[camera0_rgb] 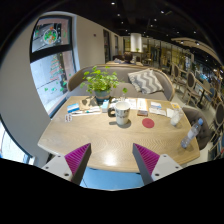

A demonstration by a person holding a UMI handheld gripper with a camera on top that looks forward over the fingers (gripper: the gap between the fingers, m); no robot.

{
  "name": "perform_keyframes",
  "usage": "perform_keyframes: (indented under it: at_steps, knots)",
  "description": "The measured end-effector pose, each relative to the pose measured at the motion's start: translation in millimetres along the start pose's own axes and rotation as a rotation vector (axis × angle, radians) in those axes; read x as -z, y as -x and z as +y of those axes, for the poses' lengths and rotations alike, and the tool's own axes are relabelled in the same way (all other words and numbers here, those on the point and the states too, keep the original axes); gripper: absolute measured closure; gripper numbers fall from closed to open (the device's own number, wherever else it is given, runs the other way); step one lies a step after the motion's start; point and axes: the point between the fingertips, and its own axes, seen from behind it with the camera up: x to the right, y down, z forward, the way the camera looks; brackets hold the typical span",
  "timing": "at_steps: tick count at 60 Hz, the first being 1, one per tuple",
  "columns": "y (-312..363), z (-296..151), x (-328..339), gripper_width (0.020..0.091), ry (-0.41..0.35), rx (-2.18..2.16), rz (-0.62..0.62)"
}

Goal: Pour water

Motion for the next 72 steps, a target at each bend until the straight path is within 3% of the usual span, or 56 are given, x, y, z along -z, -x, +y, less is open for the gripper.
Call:
perform_keyframes:
  at_steps: [18, 36, 49, 66, 69, 72]
  knots:
    - [-107, 16, 4, 0.0252, -0.032, -0.021, 0.038]
    - [-297, 67, -18, 0.0255, -0.030, -0.018, 0.155]
    - [-413, 69, -51, 0.0252, -0.079, -0.034, 0.199]
    - [-470, 51, -134, 0.0250, -0.113, -0.048, 0.171]
    - [-472, 49, -145, 0.0276, -0.119, -0.055, 0.165]
    - [-471, 46, -154, 0.0352, -0.134, -0.056, 0.153]
